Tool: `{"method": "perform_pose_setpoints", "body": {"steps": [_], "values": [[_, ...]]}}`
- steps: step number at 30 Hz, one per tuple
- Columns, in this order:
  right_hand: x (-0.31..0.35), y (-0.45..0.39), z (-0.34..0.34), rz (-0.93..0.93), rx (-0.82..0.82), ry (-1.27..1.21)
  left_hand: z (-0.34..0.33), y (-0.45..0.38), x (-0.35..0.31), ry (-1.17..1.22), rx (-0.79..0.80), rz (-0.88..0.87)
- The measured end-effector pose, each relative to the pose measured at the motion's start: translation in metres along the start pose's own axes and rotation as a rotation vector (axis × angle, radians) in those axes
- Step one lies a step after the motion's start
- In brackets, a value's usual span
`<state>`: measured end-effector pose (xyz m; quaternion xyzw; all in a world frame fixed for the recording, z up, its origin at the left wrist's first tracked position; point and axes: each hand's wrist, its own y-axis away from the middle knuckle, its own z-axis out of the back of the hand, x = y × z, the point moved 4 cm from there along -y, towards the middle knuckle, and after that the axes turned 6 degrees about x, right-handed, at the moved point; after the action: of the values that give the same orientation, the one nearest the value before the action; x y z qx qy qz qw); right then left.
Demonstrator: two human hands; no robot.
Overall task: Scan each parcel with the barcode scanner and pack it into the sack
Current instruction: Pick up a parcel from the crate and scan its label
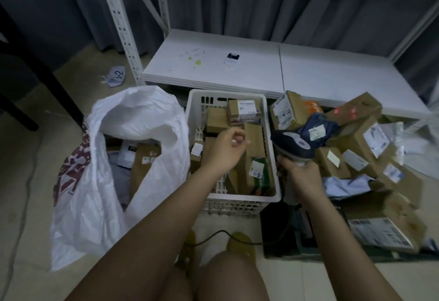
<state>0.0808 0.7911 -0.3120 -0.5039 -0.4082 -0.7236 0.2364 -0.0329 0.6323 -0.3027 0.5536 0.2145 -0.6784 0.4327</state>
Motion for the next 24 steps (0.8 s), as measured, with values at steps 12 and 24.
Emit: {"method": "perform_pose_setpoints", "body": {"steps": [12,24], "values": [[-0.068,-0.053,0.009,-0.041,-0.016,-0.100,-0.120,-0.076,0.137,-0.596,0.311,0.293],[-0.094,-0.058,-0.003,-0.094,-0.035,-0.141,-0.083,-0.057,0.129,-0.306,-0.020,0.438]]}}
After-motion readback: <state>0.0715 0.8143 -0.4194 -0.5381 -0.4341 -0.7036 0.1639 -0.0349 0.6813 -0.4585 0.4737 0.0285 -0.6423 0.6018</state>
